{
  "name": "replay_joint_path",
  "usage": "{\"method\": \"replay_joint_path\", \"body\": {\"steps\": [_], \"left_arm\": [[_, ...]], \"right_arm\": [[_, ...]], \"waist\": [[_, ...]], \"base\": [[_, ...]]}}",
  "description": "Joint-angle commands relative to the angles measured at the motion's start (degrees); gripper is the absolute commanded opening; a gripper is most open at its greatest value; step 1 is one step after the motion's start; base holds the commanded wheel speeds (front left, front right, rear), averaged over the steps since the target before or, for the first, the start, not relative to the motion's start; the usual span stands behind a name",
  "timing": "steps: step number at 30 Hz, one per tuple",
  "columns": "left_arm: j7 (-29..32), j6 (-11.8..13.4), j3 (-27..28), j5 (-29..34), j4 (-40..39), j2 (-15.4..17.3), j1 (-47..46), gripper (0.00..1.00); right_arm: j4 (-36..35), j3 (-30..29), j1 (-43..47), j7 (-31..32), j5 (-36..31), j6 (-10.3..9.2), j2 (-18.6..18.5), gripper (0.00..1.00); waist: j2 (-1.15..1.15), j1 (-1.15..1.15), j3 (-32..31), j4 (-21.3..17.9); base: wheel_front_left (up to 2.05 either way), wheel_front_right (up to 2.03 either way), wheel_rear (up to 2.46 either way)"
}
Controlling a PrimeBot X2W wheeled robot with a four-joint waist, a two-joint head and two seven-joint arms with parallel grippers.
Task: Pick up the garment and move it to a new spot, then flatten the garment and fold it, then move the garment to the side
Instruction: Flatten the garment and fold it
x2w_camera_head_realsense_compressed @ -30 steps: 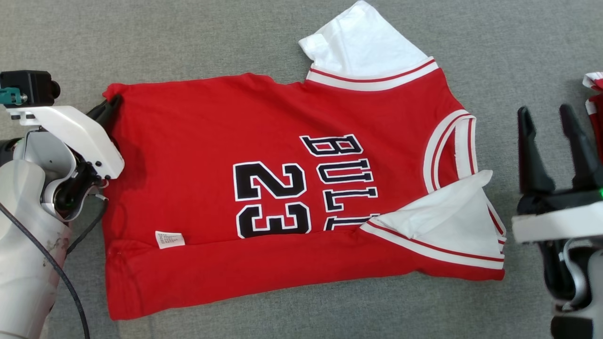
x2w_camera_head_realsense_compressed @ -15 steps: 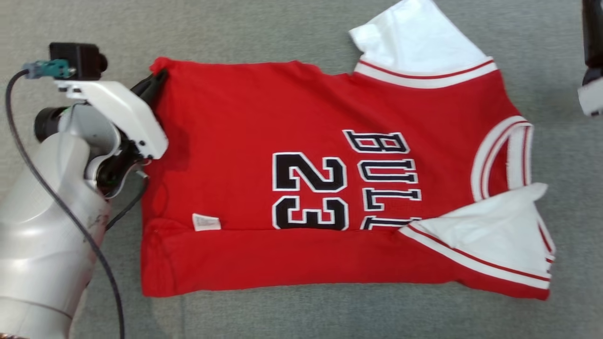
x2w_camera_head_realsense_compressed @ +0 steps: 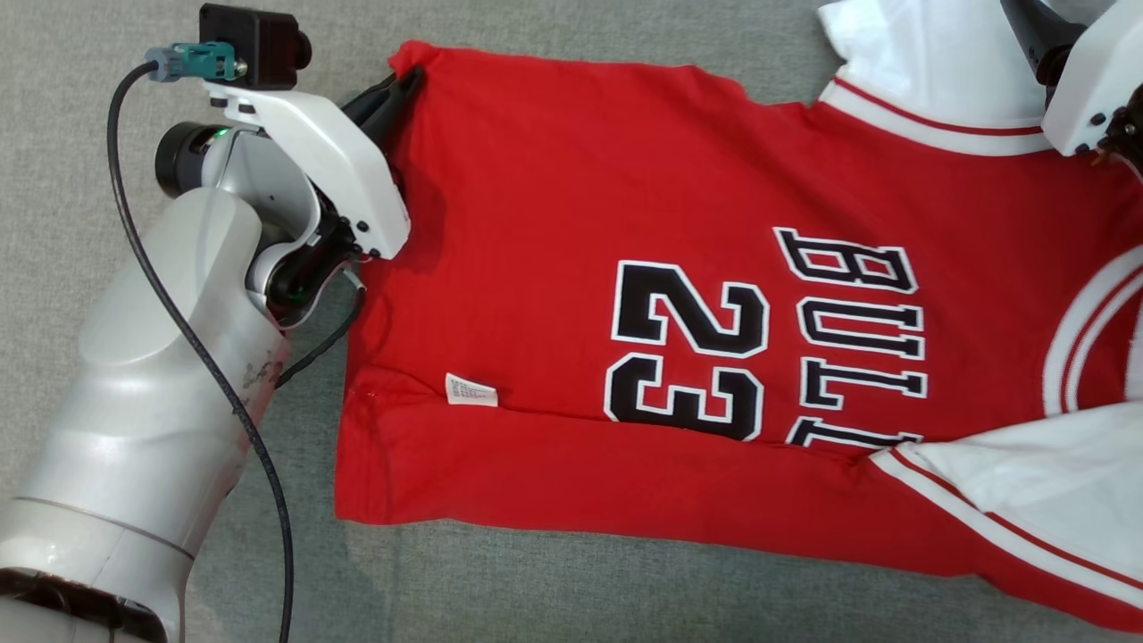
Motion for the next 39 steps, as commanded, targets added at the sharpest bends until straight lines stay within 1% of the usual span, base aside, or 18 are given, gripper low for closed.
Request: {"method": "replay_joint_path", "body": {"steps": [1,5,8,9,10,11,17,21,24,31,33,37,39], "left_arm": [[-0.4,0.0,-0.5,-0.6,0.1,-0.1,-1.3,0.0],[-1.3,0.0,-1.8,-1.6,0.6,-0.2,-1.9,0.0],[-1.9,0.0,-2.6,-2.6,0.9,0.0,-1.9,0.0],[-2.1,0.0,-2.8,-3.0,1.0,0.1,-1.9,0.0],[-2.3,0.0,-3.0,-3.4,1.1,0.1,-2.0,0.0],[-2.5,0.0,-3.3,-3.8,1.2,0.3,-2.1,0.0],[-3.9,0.0,-3.5,-7.1,1.0,1.0,-1.0,0.0],[-3.6,0.0,-3.8,-9.0,-0.1,2.9,-0.9,0.0],[-3.2,0.0,-4.1,-10.3,-1.7,4.4,-0.1,0.0],[-1.7,0.0,-3.5,-12.6,-6.6,9.1,2.1,0.0],[-1.2,0.4,-3.1,-13.1,-8.1,10.3,3.0,0.0],[0.0,1.4,-2.5,-14.1,-11.3,12.1,4.8,0.0],[0.2,1.7,-2.4,-14.5,-12.2,12.4,5.4,0.0]], "right_arm": [[1.0,1.4,-1.5,0.5,1.1,-0.01,-0.6,1.0],[3.4,5.4,-3.8,0.7,3.8,-0.01,-1.4,1.0],[5.0,7.5,-4.6,-0.3,5.9,-0.01,-1.5,1.0],[5.2,8.2,-4.7,-0.5,6.6,-0.01,-1.5,0.66],[5.5,8.8,-4.9,-0.9,7.3,-0.01,-1.7,0.24],[5.8,9.3,-5.2,-1.4,8.2,-0.01,-1.9,0.0],[4.6,11.4,-5.7,-5.3,13.4,-0.01,-3.2,0.0],[2.4,10.4,-6.0,-8.1,18.5,-0.01,-4.0,0.0],[-0.5,10.9,-5.0,-9.2,21.2,-0.01,-5.7,0.0],[-7.7,12.0,-1.8,-9.5,25.7,-0.01,-11.0,0.0],[-9.6,12.1,-1.0,-9.9,26.4,-0.01,-12.2,0.0],[-12.2,12.1,0.5,-9.3,28.1,-0.01,-13.5,0.0],[-12.9,12.2,1.0,-9.3,28.3,-0.01,-13.8,0.0]], "waist": [[0.0,0.0,1.1,0.9],[0.0,0.0,1.6,1.3],[0.0,0.0,1.6,1.3],[0.0,0.0,1.6,1.3],[0.0,0.0,1.5,1.3],[0.0,0.0,1.5,1.3],[0.0,0.0,0.2,0.8],[0.0,0.0,-1.2,0.0],[0.0,0.0,-2.7,-0.6],[0.0,0.0,-5.7,-1.9],[0.0,0.0,-6.2,-2.2],[0.0,0.0,-6.7,-2.9],[0.0,0.0,-6.8,-3.0]], "base": [[0.0,0.0,0.0],[0.0,0.0,0.0],[0.0,0.0,0.0],[0.0,0.0,0.0],[0.0,0.0,0.0],[0.0,0.0,0.0],[0.0,0.0,0.0],[0.0,0.0,0.0],[0.0,0.0,0.0],[0.0,0.0,0.0],[0.0,0.0,0.0],[0.0,0.0,0.0],[0.0,0.0,0.0]]}}
